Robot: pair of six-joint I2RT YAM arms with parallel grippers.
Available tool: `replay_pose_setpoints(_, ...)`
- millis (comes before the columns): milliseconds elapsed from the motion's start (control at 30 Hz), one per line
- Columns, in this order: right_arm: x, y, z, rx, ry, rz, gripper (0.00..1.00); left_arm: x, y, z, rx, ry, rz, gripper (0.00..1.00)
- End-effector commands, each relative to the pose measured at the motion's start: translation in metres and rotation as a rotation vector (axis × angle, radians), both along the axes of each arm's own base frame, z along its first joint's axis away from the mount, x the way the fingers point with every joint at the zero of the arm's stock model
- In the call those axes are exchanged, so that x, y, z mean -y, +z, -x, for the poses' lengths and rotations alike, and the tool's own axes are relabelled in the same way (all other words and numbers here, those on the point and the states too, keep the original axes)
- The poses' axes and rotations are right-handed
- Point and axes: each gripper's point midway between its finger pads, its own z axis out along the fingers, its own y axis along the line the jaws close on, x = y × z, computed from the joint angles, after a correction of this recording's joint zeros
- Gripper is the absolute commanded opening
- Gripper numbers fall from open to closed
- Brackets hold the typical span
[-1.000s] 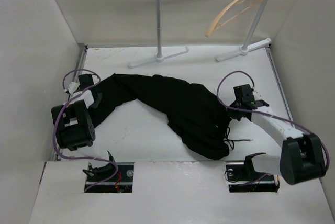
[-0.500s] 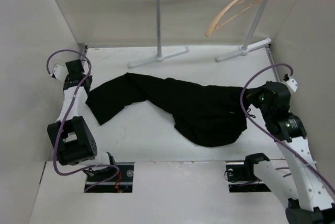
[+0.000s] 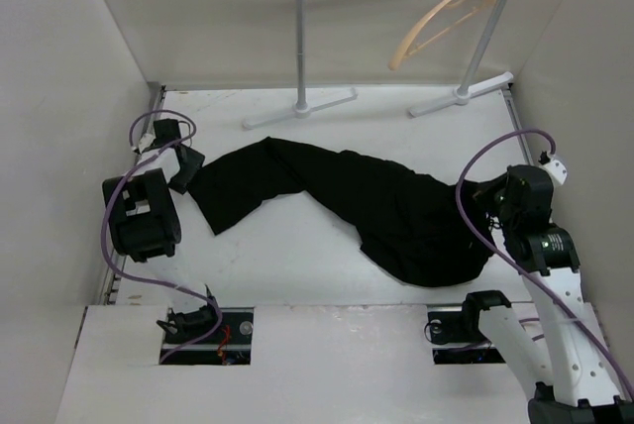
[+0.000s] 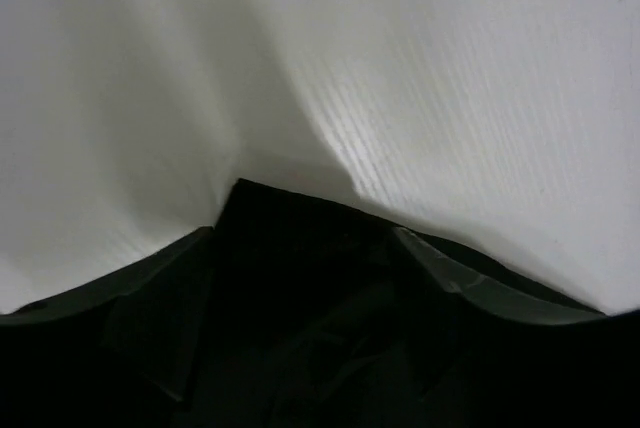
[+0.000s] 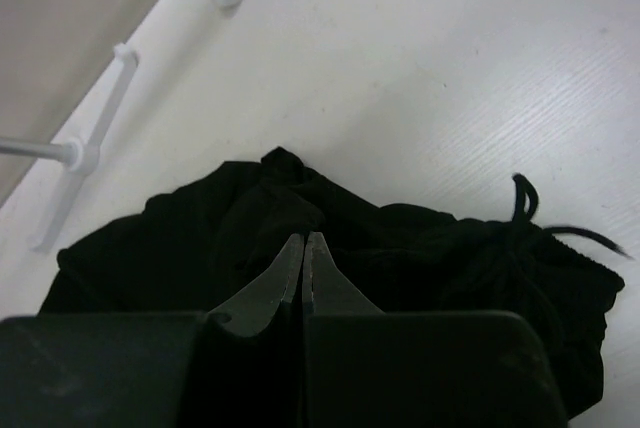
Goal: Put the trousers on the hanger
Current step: Flatten out the trousers at the center of the board.
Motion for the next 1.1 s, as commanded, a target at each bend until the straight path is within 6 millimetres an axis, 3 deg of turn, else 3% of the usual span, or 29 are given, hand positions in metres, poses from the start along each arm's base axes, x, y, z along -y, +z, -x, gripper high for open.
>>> replay_pose_setpoints(0, -0.005, 0.001, 0.001, 0.017, 0.034, -0.003, 0.01, 0.003, 0.004, -0.014, 0.003, -0.033, -0.014, 0.63)
replay_pose_setpoints(33, -0.005, -0.001, 0.002, 0.011, 0.037, -0.004, 0.02, 0.004, 0.001, -0.014, -0.006, -0.032, -0.013, 0.56)
replay_pose_setpoints(100, -0.006, -0.005, 0.003, 0.003, 0.043, -0.008, 0.02, 0.009, -0.001, -0.017, 0.003, -0.044, -0.006, 0.33)
replay_pose_setpoints(167, -0.008, -0.008, 0.001, -0.004, 0.049, -0.015, 0.02, 0.012, 0.014, -0.024, 0.044, -0.04, 0.0, 0.15)
replay_pose_setpoints(233, -0.01, -0.005, -0.003, 0.002, 0.061, -0.023, 0.02, 0.015, 0.061, -0.042, 0.17, -0.04, -0.008, 0.08)
replay_pose_setpoints(333, -0.014, 0.021, -0.01, 0.054, 0.08, -0.024, 0.01, 0.011, 0.17, -0.064, 0.396, -0.038, -0.059, 0.06)
replay_pose_setpoints(400, -0.014, 0.05, -0.012, 0.12, 0.088, -0.015, 0.01, 0.005, 0.248, -0.063, 0.543, -0.025, -0.1, 0.06)
replay_pose_setpoints(467, -0.015, 0.085, -0.007, 0.204, 0.099, -0.005, 0.01, -0.007, 0.311, -0.048, 0.66, 0.013, -0.147, 0.06)
replay_pose_setpoints(533, -0.014, 0.12, 0.004, 0.296, 0.099, 0.002, 0.01, -0.028, 0.354, -0.024, 0.741, 0.084, -0.196, 0.07)
replay_pose_setpoints(633, -0.008, 0.159, 0.022, 0.407, 0.078, 0.005, 0.02, -0.059, 0.382, 0.011, 0.803, 0.197, -0.263, 0.08)
replay_pose_setpoints(733, -0.006, 0.182, 0.038, 0.484, 0.068, -0.008, 0.01, -0.081, 0.372, 0.035, 0.792, 0.295, -0.294, 0.11)
replay_pose_setpoints(800, -0.002, 0.184, 0.04, 0.508, 0.047, -0.003, 0.03, -0.092, 0.342, 0.039, 0.745, 0.331, -0.313, 0.15)
replay_pose_setpoints(900, -0.001, 0.149, 0.023, 0.415, 0.032, 0.007, 0.03, -0.097, 0.255, 0.024, 0.627, 0.327, -0.271, 0.35)
replay_pose_setpoints(967, -0.004, 0.125, 0.014, 0.361, 0.037, -0.013, 0.02, -0.09, 0.188, 0.019, 0.494, 0.291, -0.199, 0.57)
replay_pose_setpoints(1000, -0.006, 0.113, 0.012, 0.331, 0.041, -0.024, 0.02, -0.086, 0.157, 0.022, 0.412, 0.281, -0.154, 0.63)
replay_pose_setpoints(1067, -0.008, 0.093, 0.011, 0.275, 0.054, -0.03, 0.03, -0.082, 0.123, 0.036, 0.306, 0.286, -0.104, 0.65)
